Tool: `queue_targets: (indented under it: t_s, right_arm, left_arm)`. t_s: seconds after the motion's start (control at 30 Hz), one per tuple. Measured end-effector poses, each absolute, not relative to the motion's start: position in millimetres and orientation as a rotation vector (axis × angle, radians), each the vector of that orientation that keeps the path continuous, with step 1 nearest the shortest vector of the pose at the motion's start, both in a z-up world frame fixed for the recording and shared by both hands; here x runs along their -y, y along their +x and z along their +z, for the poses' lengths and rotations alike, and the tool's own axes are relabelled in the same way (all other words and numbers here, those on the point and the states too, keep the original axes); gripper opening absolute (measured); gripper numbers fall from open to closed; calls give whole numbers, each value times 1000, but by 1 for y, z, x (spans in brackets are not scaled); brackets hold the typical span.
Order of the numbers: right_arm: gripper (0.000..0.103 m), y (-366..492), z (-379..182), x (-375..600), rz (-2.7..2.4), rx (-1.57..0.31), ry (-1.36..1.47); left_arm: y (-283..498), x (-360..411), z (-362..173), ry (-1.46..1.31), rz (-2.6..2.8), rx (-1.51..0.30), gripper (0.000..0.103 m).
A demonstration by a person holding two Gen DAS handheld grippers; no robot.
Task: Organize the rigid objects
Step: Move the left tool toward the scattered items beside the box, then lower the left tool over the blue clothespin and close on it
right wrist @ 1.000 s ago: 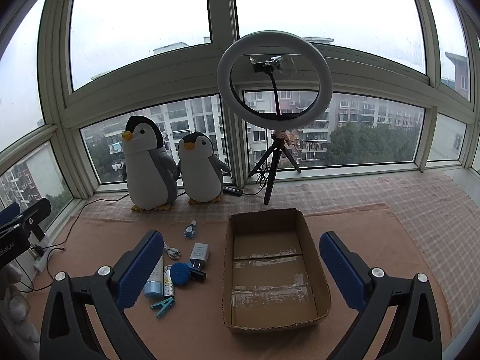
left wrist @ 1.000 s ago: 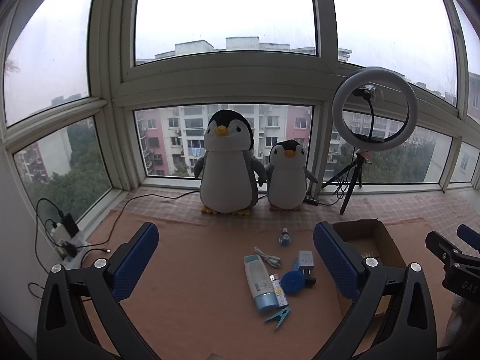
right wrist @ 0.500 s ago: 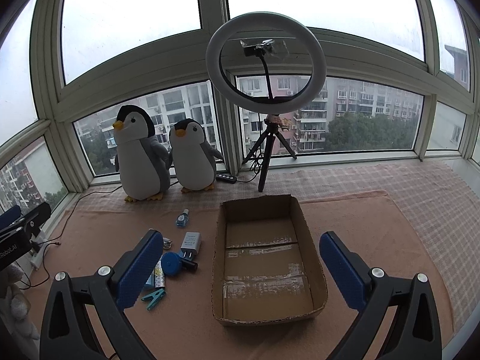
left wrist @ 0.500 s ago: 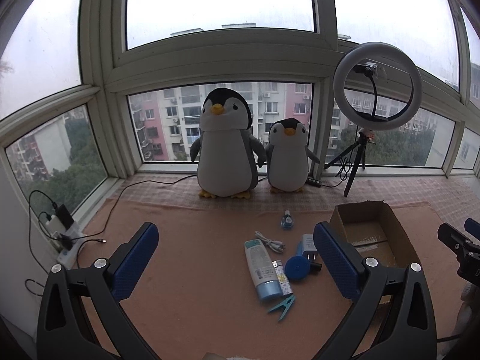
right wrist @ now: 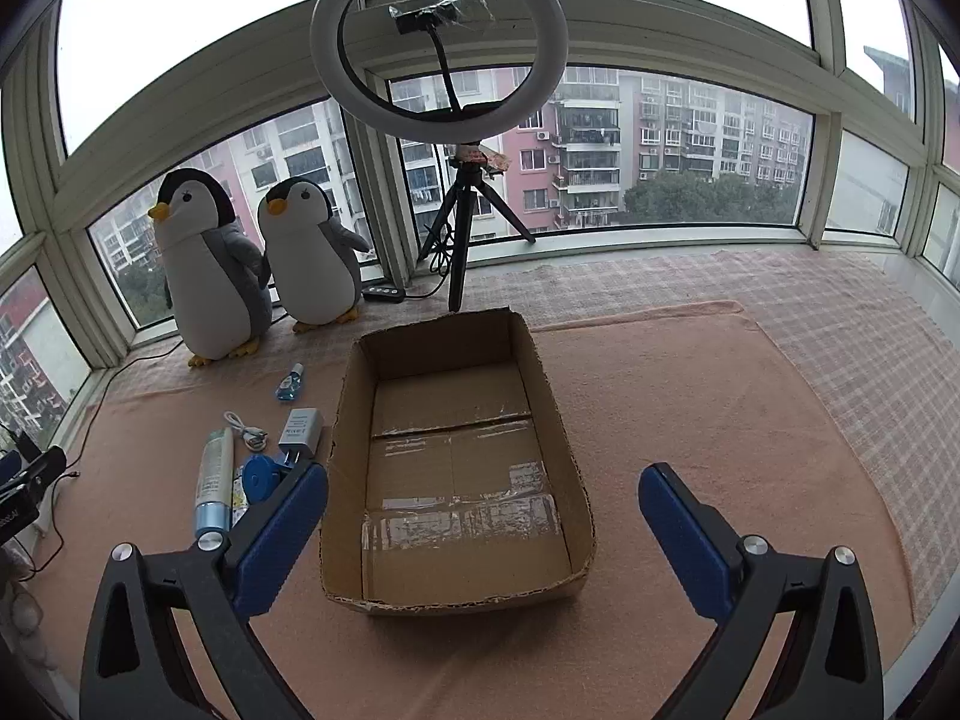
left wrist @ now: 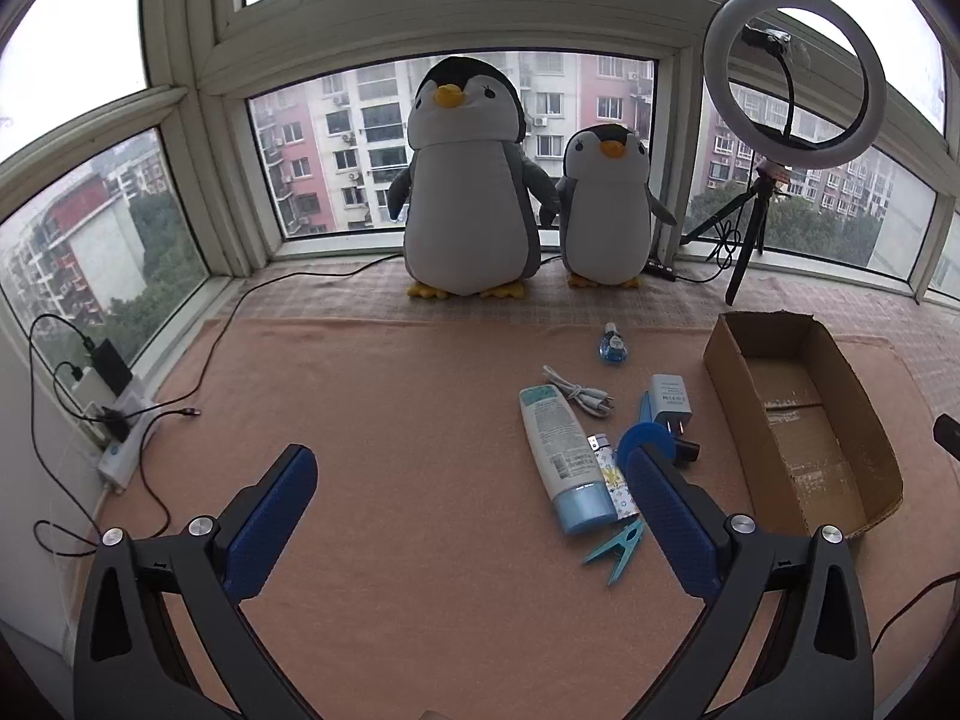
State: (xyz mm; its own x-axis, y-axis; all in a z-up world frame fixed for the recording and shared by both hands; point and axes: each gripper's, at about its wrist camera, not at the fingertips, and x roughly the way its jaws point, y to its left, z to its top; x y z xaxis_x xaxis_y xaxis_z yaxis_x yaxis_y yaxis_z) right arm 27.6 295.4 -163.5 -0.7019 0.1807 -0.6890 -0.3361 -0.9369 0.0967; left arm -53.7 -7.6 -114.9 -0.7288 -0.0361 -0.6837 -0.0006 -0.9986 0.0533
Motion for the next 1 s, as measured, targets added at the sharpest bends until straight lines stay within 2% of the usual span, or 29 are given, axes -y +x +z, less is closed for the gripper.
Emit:
queue_targets:
  t_s: [0.13, 0.57, 0.67, 0.77, 0.9, 1.0]
  right_arm:
    - [93, 24, -186, -313, 2580, -330, -1095]
    - [87, 3, -250, -337, 2489, -375, -1286]
    - [83, 0, -256, -339, 2477, -373, -1309]
    - [77, -4, -263, -340, 2468, -377, -1327]
    - [61, -9, -270, -342, 2451, -391, -1362]
    - [54, -11, -276, -342, 2440, -402, -1385]
  left_arm:
    - [-58, 14, -132, 1204, -2870, 91, 102]
    - [-61, -8, -178, 1405, -2929, 174, 102]
    - [-60, -16, -184, 1433, -2960, 207, 102]
    - [-60, -23, -192, 1464, -2991, 255, 102]
    - [-63, -34, -202, 1493, -3027, 320, 101]
    - [-65, -40, -210, 1532, -3063, 349, 98]
